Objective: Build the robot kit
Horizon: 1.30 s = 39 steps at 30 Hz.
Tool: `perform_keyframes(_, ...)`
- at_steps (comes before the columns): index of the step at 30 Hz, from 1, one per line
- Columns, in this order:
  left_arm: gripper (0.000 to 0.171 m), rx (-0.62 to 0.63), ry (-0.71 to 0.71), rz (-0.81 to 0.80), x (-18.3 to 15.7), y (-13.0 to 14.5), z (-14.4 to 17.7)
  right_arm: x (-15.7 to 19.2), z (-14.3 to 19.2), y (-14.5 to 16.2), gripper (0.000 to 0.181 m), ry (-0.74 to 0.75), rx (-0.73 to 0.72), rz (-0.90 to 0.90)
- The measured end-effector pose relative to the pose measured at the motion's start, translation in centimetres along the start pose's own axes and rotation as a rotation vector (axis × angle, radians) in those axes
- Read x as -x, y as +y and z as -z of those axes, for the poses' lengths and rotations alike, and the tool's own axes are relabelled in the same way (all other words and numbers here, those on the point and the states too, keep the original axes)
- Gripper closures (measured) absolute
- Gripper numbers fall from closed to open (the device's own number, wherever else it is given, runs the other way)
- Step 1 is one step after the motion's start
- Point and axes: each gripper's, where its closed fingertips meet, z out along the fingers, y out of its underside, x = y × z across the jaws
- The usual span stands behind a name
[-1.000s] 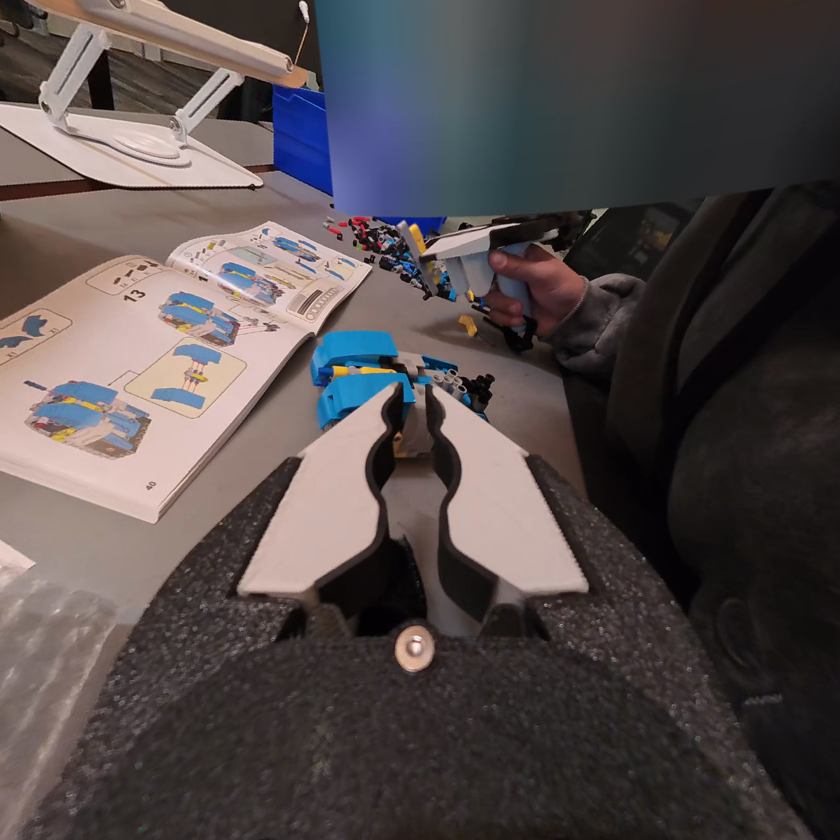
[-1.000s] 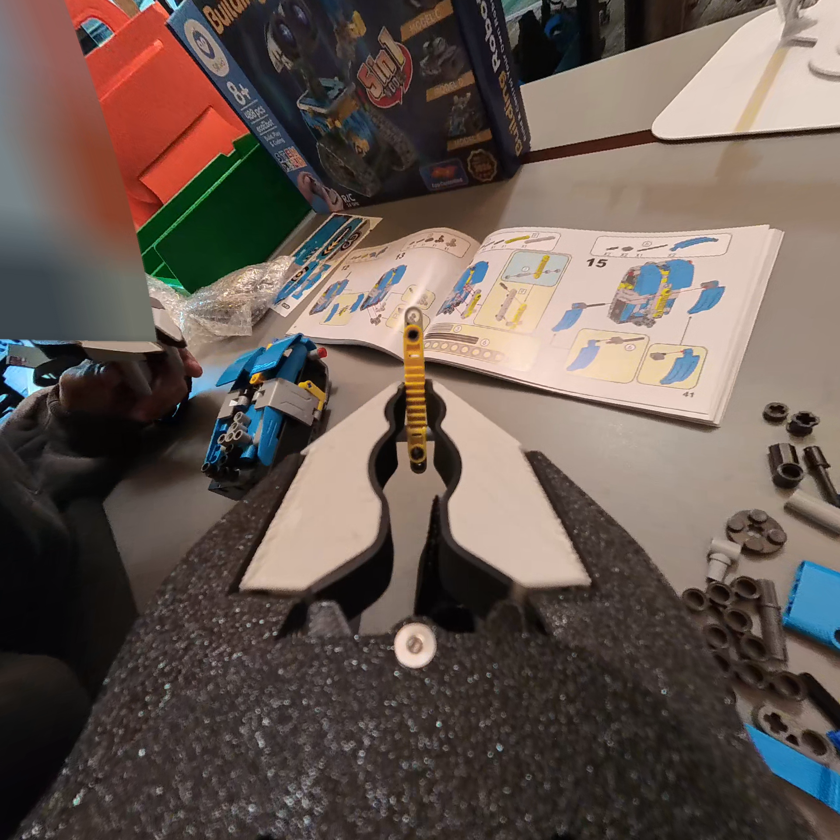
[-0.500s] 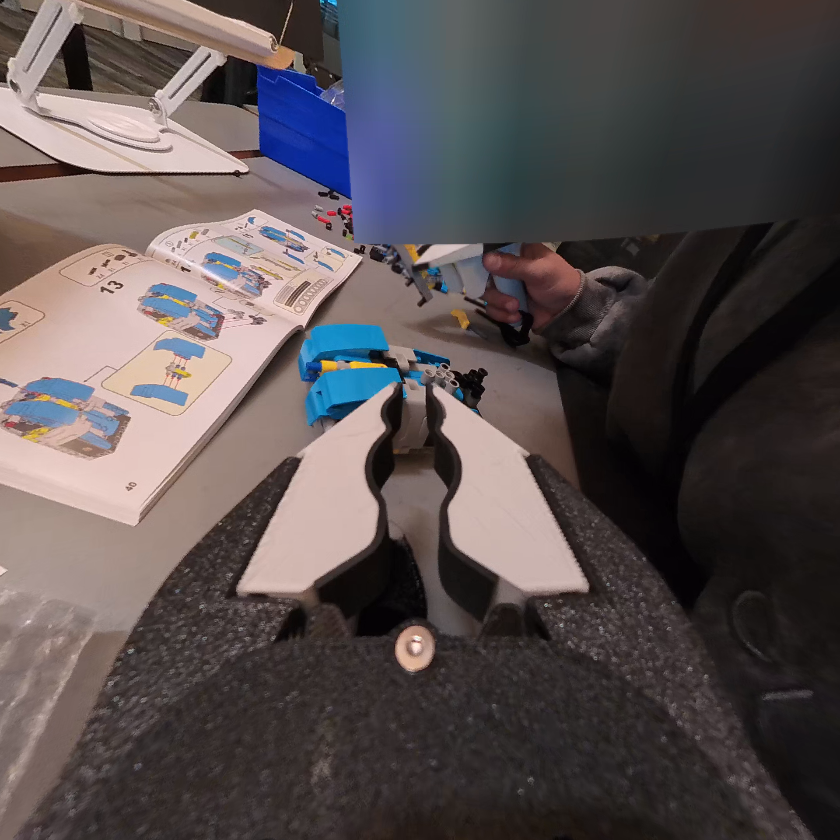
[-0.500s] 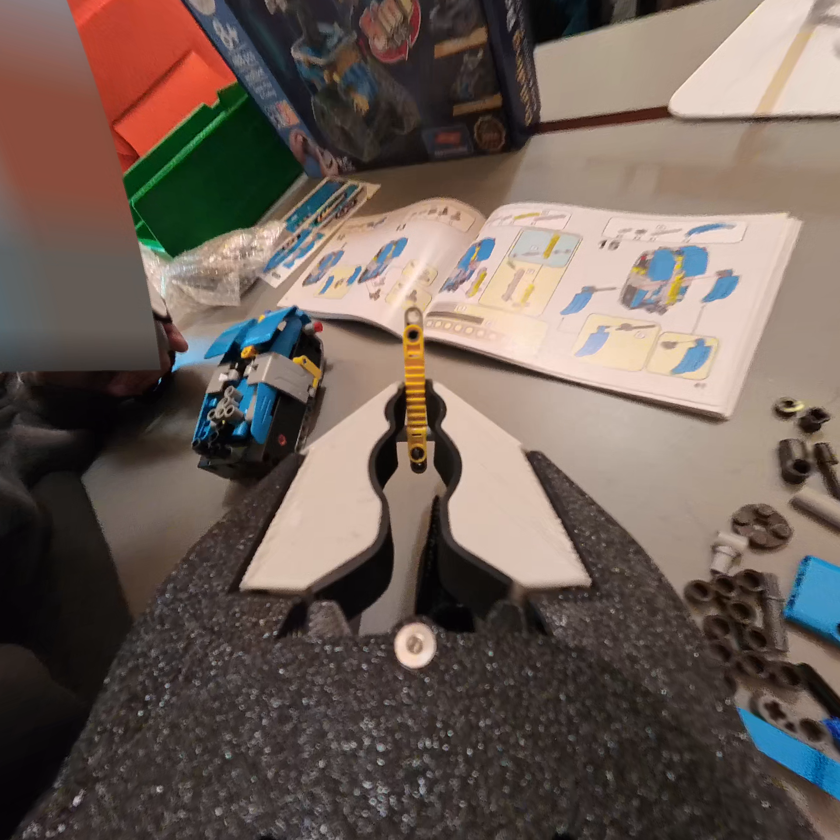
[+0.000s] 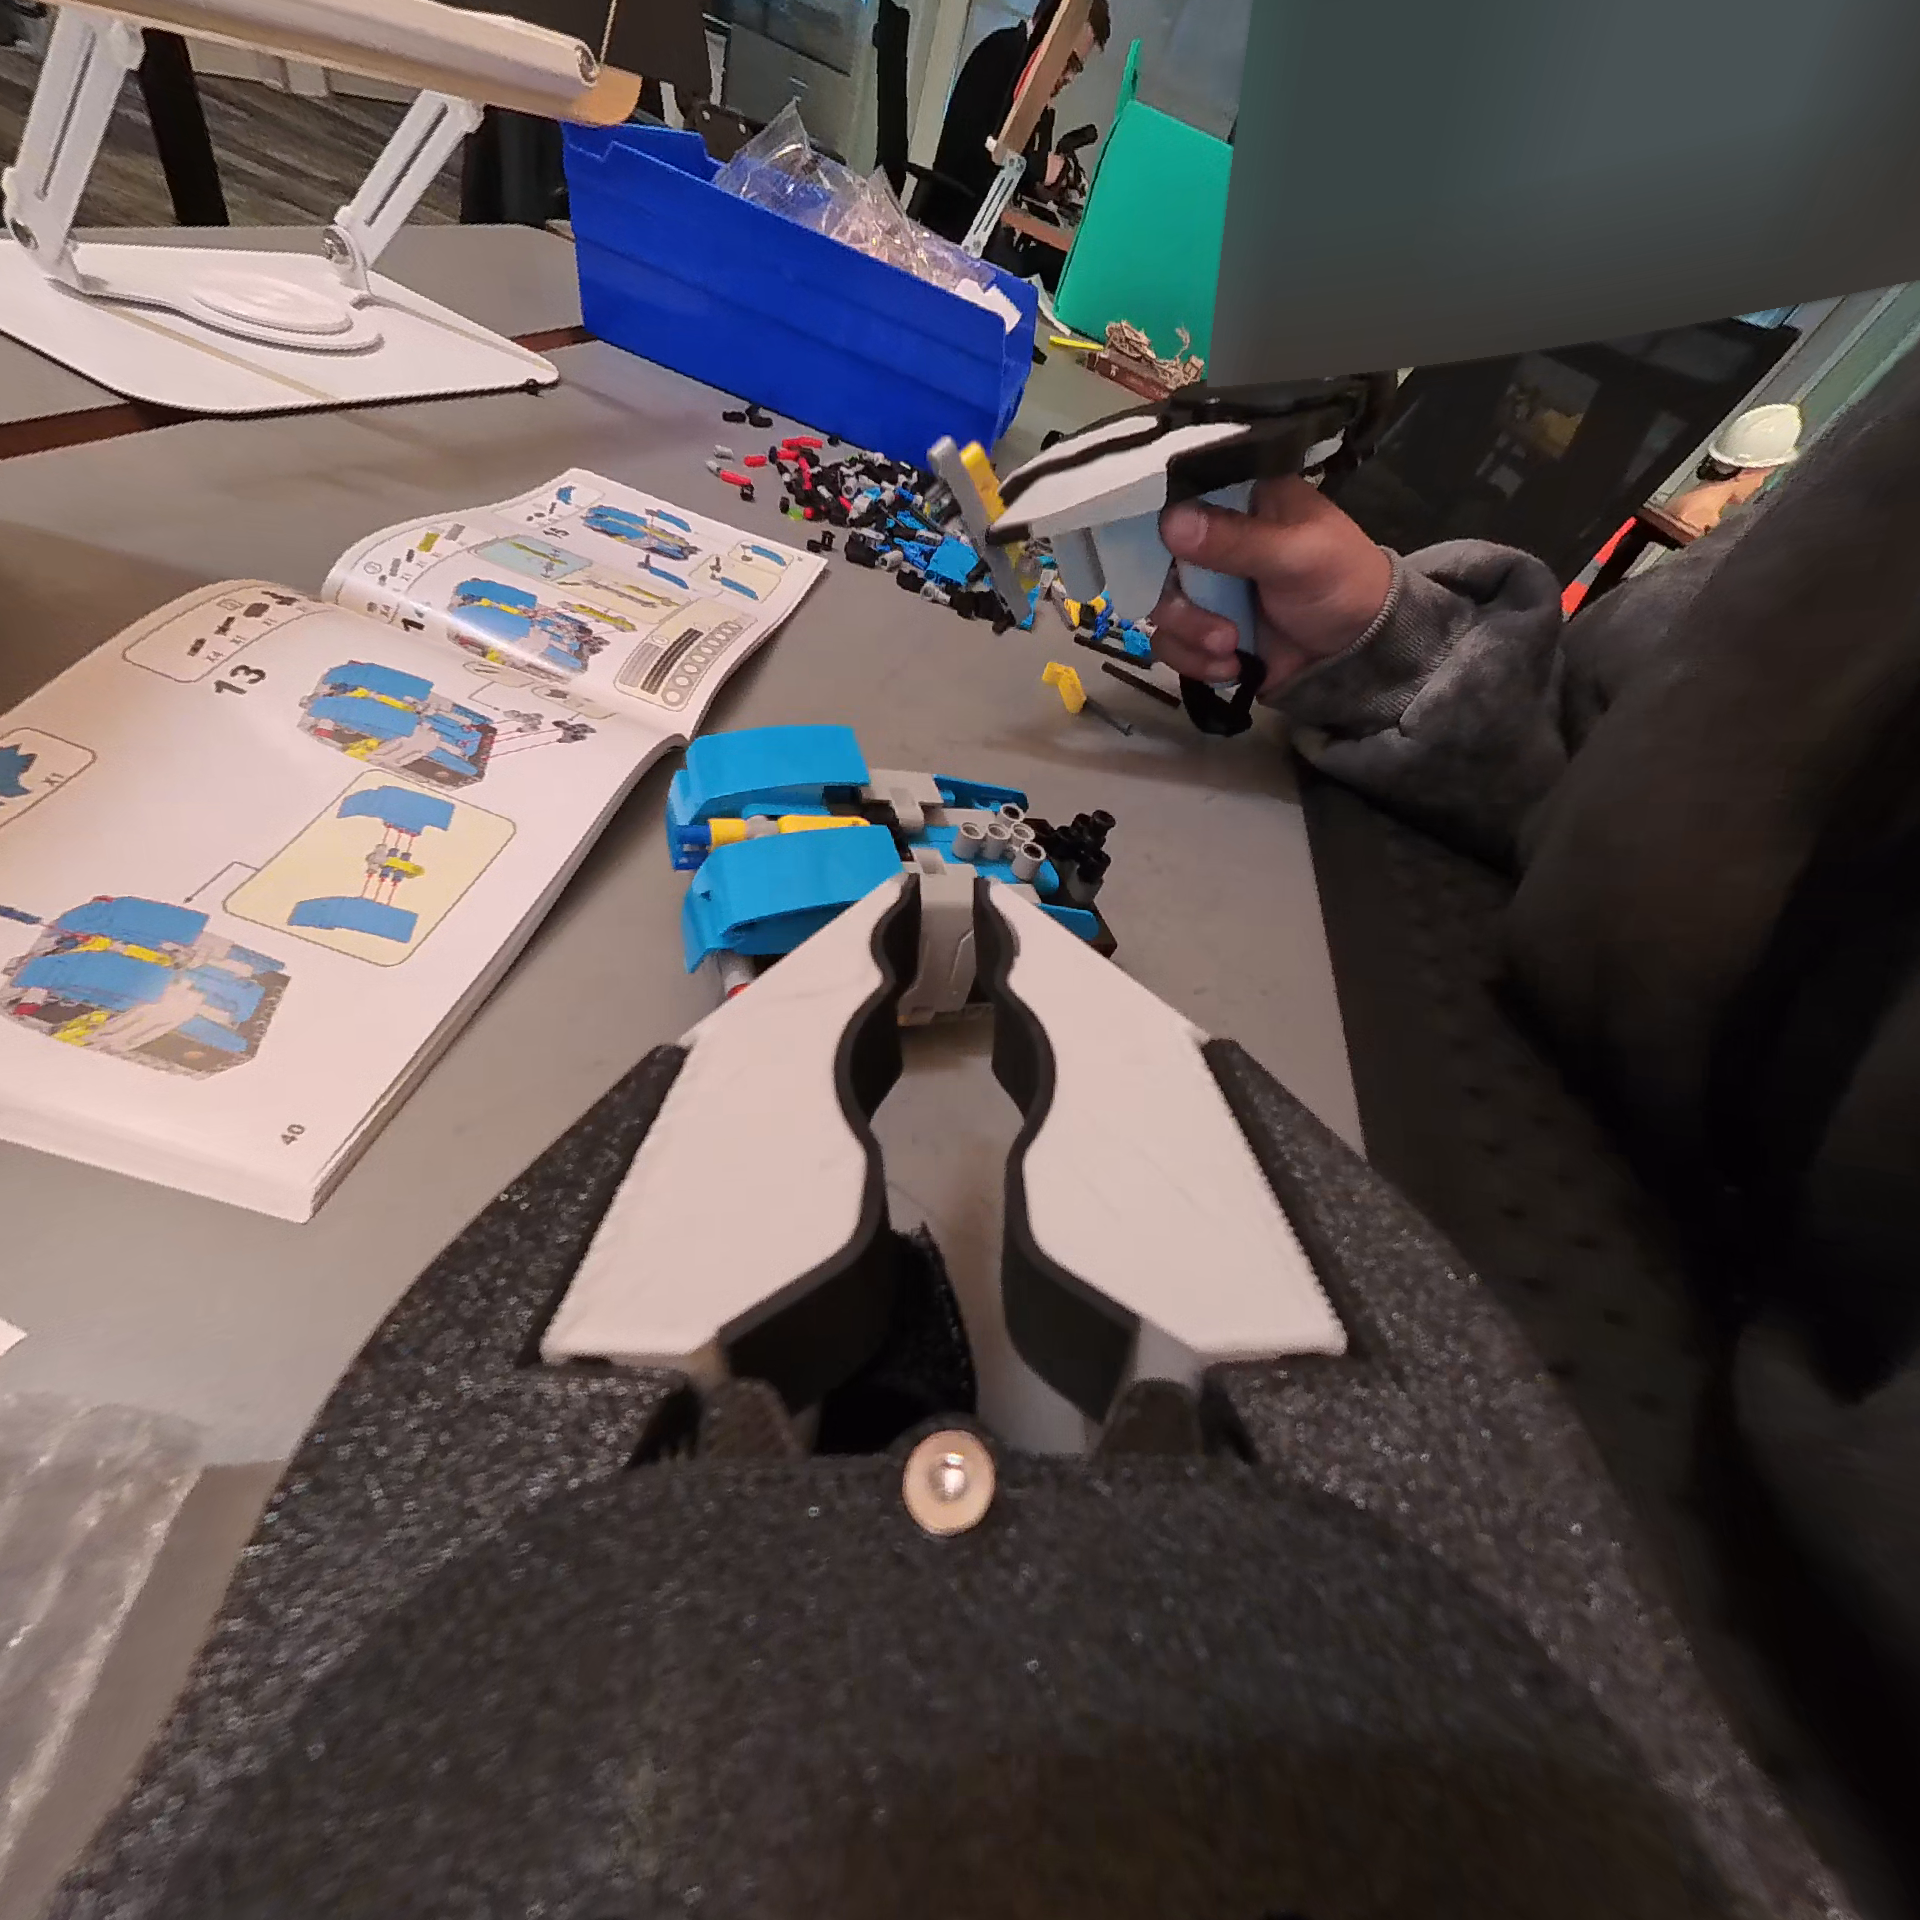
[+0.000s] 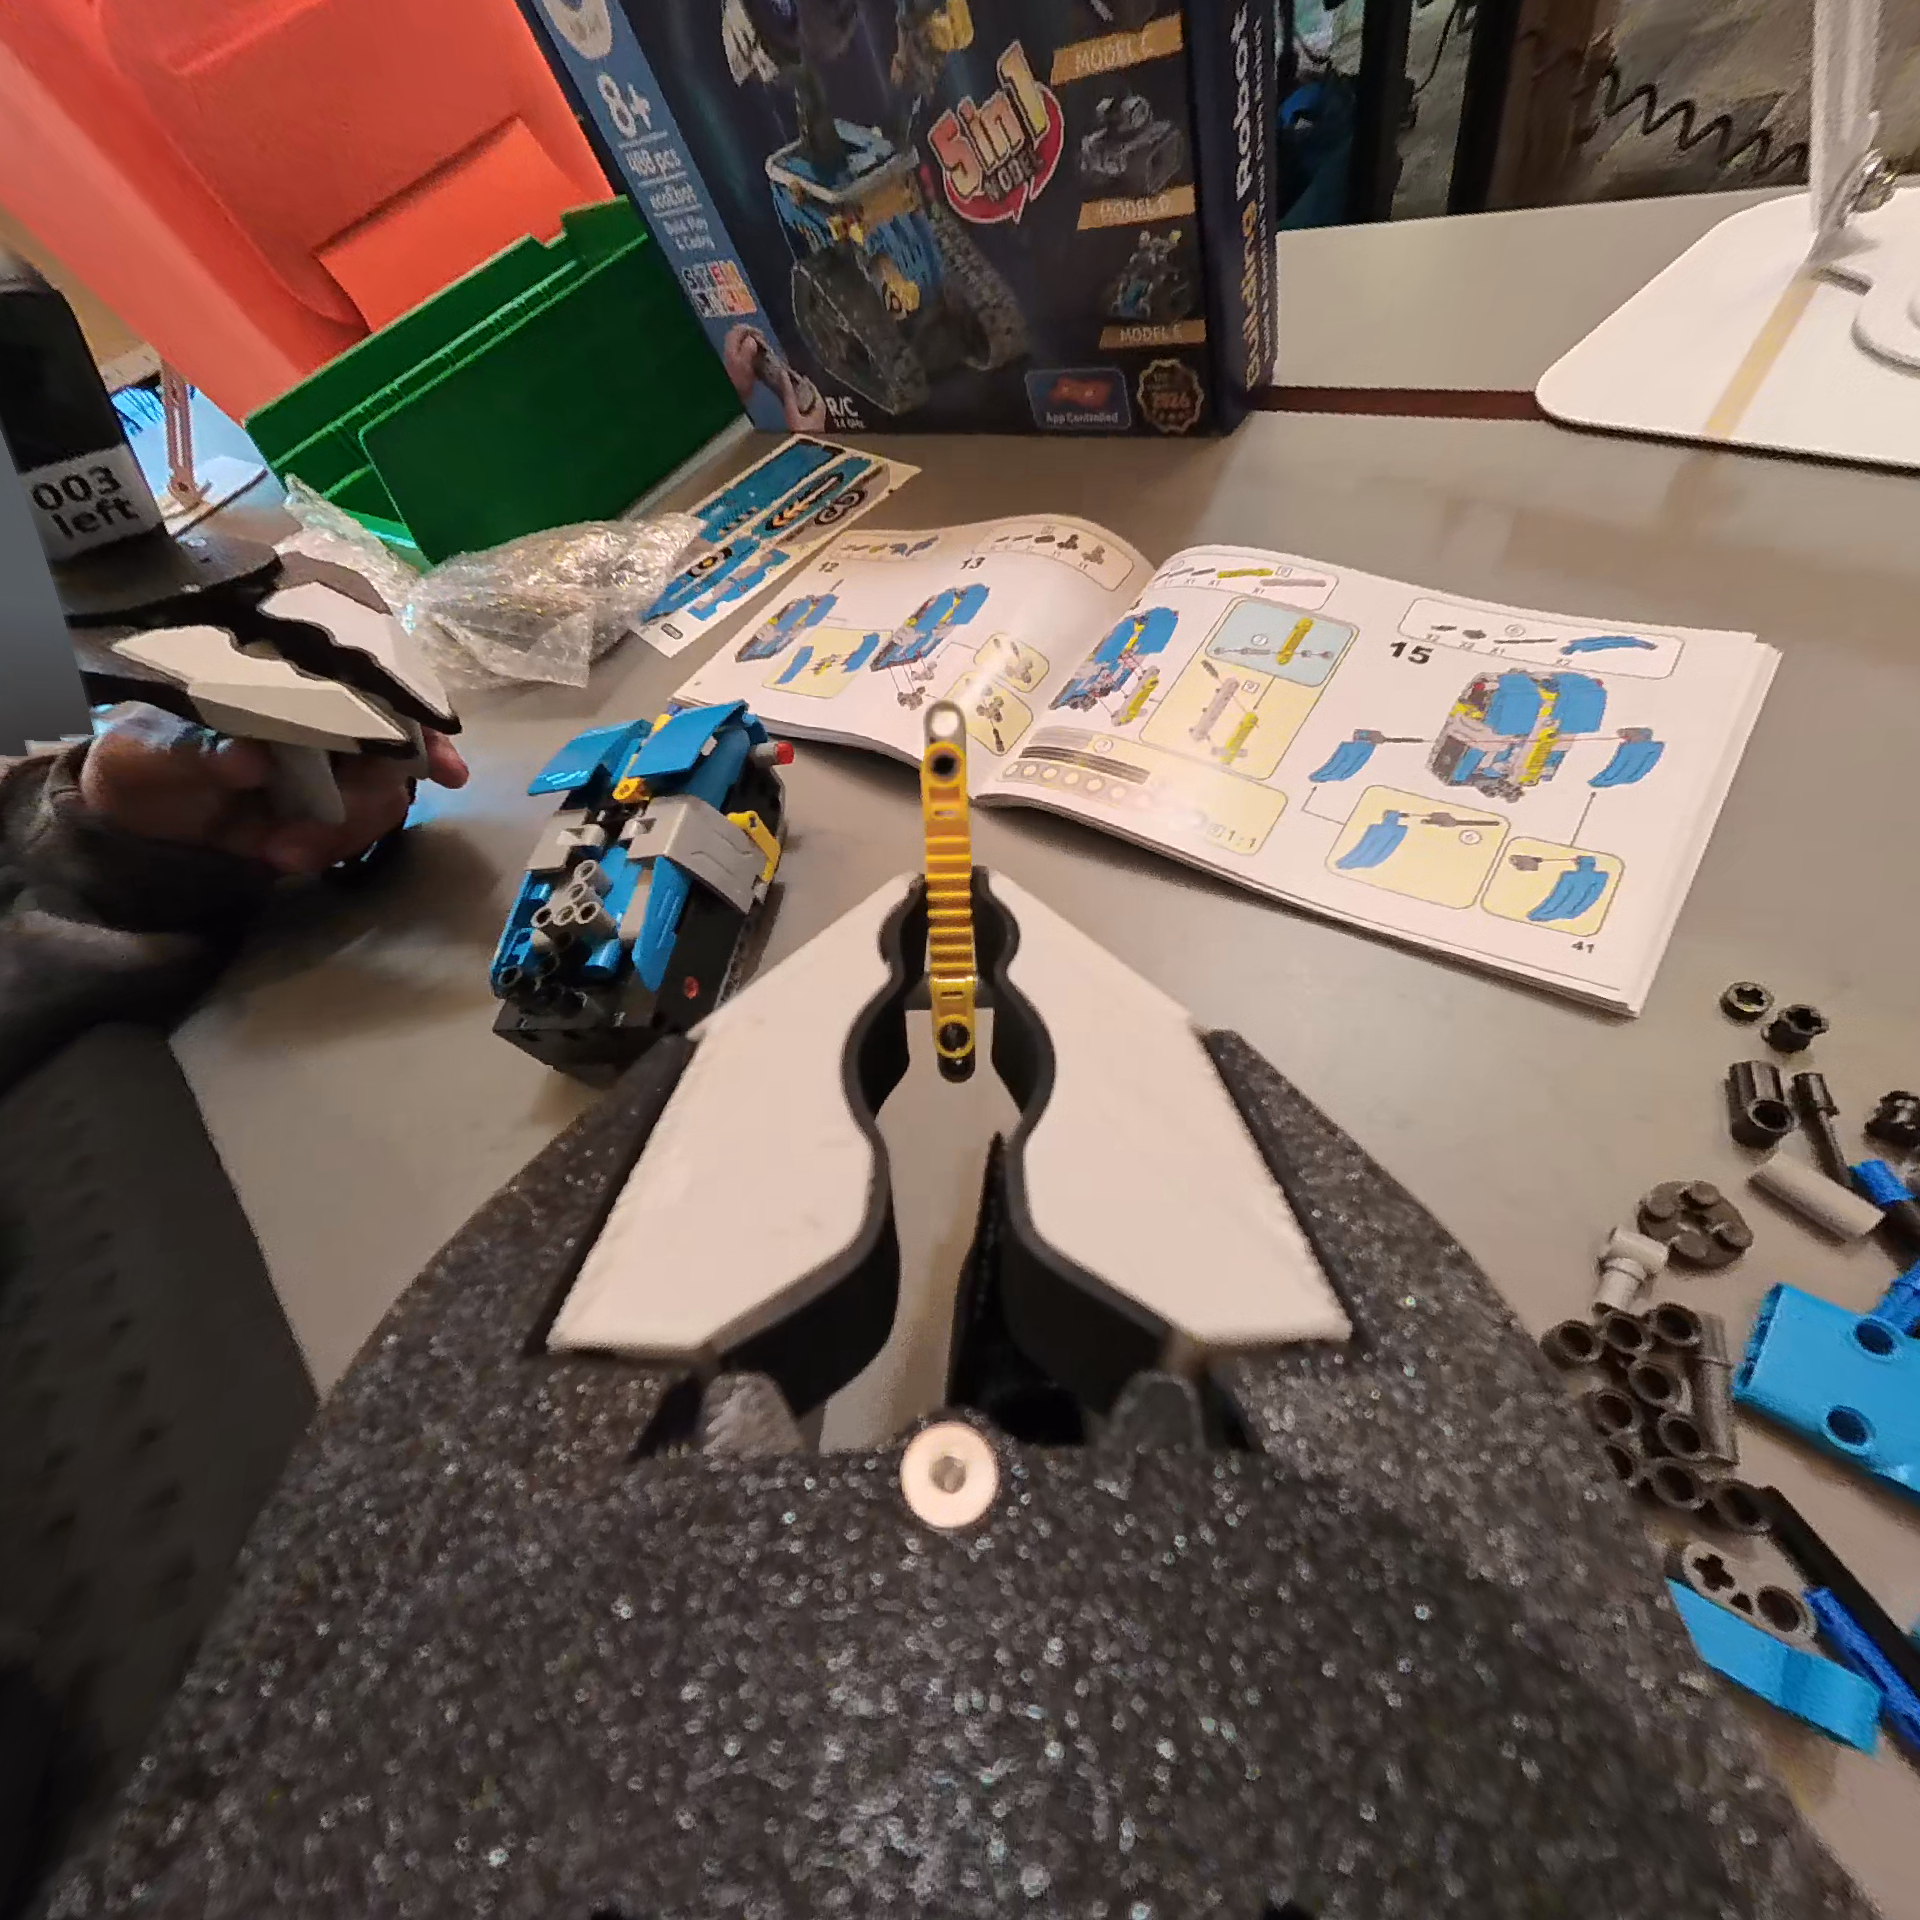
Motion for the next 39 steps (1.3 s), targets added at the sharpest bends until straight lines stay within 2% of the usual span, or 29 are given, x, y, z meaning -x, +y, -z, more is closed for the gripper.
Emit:
perform_keyframes(10, 0.162, 0.002, 0.010, 0.000, -0.2, 0.0, 0.0, -0.1, -0.3, 0.3, 0.174, -0.001, 0.017, -0.014)
perform_keyframes(18, 0.162, 0.002, 0.015, 0.008, -0.2, 0.0, 0.0, -1.0, -2.1, 4.8, 0.174, 0.123, 0.297, 0.126)
perform_keyframes(28, 0.162, 0.004, 0.027, 0.023, -0.3, 0.1, -0.1, -0.1, -2.6, 4.7, 0.174, 0.048, 0.277, 0.091)
perform_keyframes(39, 0.162, -0.005, 0.043, 0.056, -0.2, 0.0, 0.1, -0.2, -3.5, 6.4, 0.174, 0.074, 0.384, 0.197)
